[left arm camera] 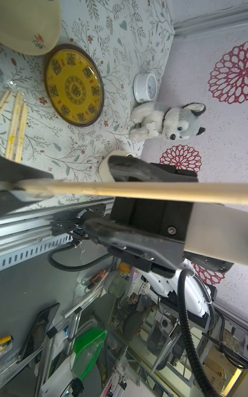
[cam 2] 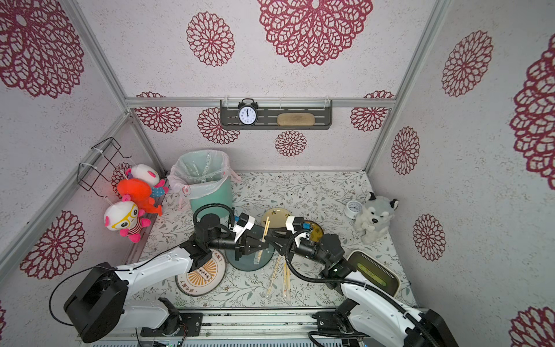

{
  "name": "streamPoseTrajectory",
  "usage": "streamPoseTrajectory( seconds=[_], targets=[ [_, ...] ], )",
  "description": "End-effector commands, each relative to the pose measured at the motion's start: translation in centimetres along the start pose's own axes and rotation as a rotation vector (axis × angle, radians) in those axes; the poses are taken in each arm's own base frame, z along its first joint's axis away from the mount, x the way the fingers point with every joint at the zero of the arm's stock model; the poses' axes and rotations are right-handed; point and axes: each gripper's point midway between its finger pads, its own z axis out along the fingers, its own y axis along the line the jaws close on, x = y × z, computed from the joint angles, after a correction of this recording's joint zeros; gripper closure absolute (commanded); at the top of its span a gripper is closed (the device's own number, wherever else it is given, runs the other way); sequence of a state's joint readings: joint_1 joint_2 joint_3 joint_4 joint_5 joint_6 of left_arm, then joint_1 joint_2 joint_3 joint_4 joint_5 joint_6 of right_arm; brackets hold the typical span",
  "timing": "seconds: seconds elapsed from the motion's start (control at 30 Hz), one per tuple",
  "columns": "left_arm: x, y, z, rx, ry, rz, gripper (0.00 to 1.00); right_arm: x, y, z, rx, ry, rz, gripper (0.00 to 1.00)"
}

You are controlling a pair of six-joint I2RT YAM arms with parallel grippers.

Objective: Remove the packaging of disposable chopsticks
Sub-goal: Remove the packet bag from the disposable chopsticks.

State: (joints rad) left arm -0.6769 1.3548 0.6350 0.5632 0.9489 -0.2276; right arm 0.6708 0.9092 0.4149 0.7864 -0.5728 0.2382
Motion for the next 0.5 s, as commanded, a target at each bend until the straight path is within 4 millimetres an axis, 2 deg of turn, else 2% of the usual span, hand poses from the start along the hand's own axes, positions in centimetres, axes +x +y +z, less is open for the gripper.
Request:
streamPoseTrajectory(
  seconds=[0.0, 0.17, 0.47],
  targets=[
    [-0.4, -1.5, 0.1, 0.046, -0.014, 0.065, 1.00, -2.5, 0.5, 0.3, -0.037, -0.080, -0.027, 0.70],
    [-0.6, -2.2, 0.2, 0.057, -0.027, 0.087, 1.00, -2.2, 0.4, 1.0, -0.059, -0.073, 0.001, 0.74],
    [-1.4, -1.5, 0.3, 0.016, -0.040, 0.104, 1.00, -0.9, 1.5, 0.4, -0.132, -0.084, 0.042, 0.77]
  ],
)
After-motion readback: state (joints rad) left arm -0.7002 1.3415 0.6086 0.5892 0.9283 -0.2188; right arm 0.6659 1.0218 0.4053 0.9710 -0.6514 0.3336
